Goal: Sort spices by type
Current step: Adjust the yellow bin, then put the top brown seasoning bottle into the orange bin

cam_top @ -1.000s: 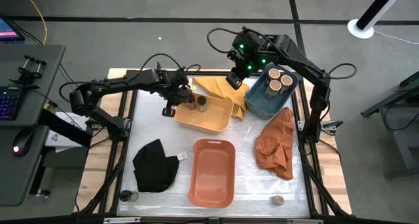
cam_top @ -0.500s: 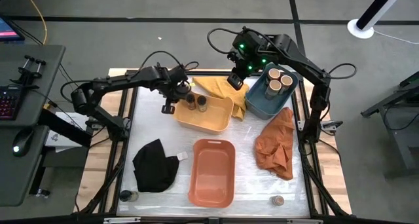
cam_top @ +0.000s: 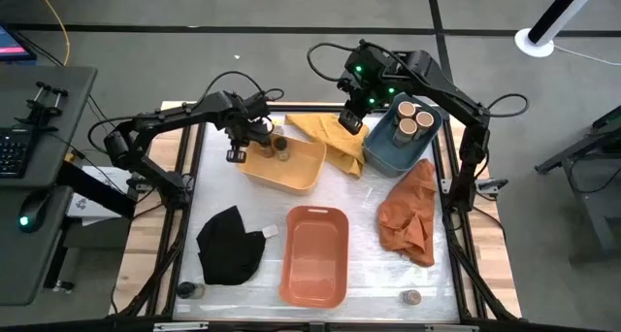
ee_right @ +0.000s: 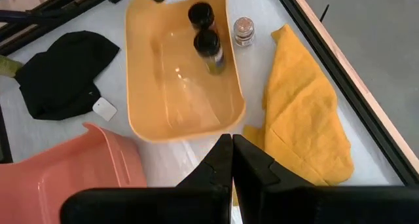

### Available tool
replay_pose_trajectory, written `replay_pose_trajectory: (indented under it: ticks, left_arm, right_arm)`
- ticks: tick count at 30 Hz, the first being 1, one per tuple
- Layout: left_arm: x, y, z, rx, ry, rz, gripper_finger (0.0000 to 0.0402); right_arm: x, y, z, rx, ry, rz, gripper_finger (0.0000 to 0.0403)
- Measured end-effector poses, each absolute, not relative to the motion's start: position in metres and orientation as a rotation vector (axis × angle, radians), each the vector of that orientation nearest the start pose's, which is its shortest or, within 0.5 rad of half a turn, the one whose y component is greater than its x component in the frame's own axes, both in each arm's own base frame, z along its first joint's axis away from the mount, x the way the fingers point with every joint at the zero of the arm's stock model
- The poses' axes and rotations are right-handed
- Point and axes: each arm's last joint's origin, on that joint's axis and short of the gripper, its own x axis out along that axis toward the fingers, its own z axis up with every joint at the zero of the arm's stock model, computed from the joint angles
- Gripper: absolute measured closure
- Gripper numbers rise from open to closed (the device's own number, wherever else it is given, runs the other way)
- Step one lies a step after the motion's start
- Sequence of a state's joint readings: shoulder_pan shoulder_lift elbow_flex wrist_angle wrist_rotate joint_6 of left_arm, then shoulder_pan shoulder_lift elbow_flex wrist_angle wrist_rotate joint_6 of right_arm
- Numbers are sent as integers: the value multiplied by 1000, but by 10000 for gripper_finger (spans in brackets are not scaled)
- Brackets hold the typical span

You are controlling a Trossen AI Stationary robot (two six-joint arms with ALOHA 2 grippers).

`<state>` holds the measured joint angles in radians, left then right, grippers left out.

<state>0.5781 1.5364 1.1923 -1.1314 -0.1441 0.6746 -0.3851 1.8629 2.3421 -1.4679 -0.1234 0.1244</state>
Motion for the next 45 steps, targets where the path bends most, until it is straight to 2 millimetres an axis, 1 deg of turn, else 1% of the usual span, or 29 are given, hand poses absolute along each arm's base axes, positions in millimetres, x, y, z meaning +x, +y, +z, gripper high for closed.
replay_pose_trajectory:
  ticks: [5,10,19,24,27,31,34,37,40,43,45]
  left_arm:
    - [212,159,245,184,1659,84,401]
    - [194,169,245,159,1762,104,401]
    - [172,188,246,69,1810,193,401]
    - [169,190,247,35,1810,229,401]
    - [170,189,254,12,1812,245,401]
    - [175,186,271,14,1776,272,401]
    - [178,182,290,29,1718,308,401]
    - [178,174,313,-4,1614,349,401]
    - [175,162,336,-92,1419,375,401]
    - [168,146,358,-170,1162,382,401]
    - [161,134,372,-200,1012,387,401]
  right_arm:
    - [314,-124,441,348,961,-292,403]
    - [314,-124,441,331,968,-282,403]
    - [313,-127,441,298,971,-273,403]
    - [315,-139,443,296,907,-302,403]
    - [324,-149,445,278,816,-320,403]
    - [347,-166,439,234,707,-318,396]
    - [369,-178,425,196,670,-292,375]
    - [395,-189,399,204,671,-256,334]
    - [423,-202,366,253,662,-244,276]
    - [450,-215,332,315,629,-245,214]
    - [465,-223,309,383,607,-272,183]
